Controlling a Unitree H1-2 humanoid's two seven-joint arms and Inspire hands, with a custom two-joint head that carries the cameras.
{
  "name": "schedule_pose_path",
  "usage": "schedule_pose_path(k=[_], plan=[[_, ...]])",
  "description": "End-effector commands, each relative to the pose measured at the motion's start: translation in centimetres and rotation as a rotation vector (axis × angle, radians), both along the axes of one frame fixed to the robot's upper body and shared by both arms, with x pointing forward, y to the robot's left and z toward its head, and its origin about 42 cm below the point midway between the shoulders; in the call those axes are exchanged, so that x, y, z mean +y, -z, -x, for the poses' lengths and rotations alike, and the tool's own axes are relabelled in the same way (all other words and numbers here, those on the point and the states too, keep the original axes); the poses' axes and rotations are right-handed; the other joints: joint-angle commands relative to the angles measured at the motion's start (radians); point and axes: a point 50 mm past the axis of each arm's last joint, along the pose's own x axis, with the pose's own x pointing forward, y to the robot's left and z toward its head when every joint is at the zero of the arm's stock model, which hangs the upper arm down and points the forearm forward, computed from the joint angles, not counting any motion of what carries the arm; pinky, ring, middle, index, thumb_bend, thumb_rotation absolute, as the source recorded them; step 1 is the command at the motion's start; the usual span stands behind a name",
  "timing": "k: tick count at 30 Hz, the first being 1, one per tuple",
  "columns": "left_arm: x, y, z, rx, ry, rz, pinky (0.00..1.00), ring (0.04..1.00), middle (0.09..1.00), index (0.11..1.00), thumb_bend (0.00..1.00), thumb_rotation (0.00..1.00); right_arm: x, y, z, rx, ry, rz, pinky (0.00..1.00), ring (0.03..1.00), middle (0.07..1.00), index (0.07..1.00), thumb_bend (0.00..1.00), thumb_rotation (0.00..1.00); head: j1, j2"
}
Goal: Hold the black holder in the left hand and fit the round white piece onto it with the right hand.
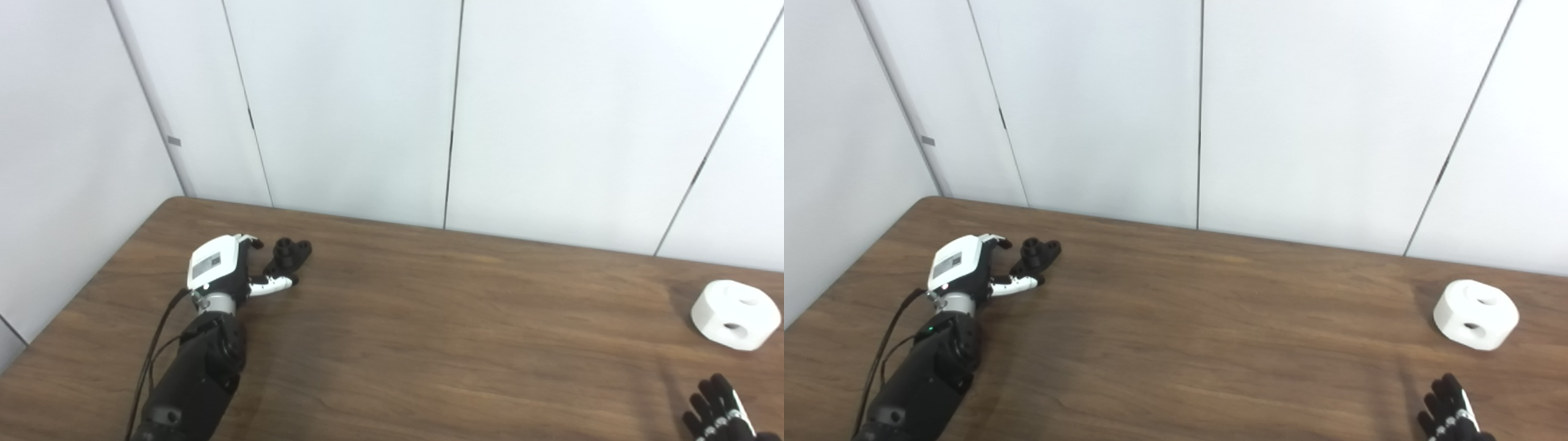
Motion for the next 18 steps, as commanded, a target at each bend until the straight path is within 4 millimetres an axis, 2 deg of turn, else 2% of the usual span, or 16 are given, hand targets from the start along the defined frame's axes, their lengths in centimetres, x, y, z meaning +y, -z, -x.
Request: schedule_pose_path(k=[1,9,18], plan=[[0.8,-3.3,-1.6,-0.071,-0.007,-0.047,0.96,0.950,0.898,0.782,0.86,0.47,0.4,0.9,1.3,0.018,-0.008,0.002,1.00,1.000,1.000,1.000,0.60,1.00,-0.001,0.001],[0.9,-3.0,-2.2,-0.041,-0.003,-0.051,0.94,0.920,0.861,0.734,0.86,0.47,0.6,0.8,1.4,0.019,-0.014,-0.010,1.00,1.000,1.000,1.000,0.60,1.00,-0.003,0.004],[1.0,-3.1,-2.8,-0.029,0.007,-0.055,0.94,0.921,0.862,0.745,0.85,0.49,0.7,0.7,1.4,0.015,-0.006,-0.031,1.00,1.000,1.000,1.000,0.60,1.00,-0.008,0.008]])
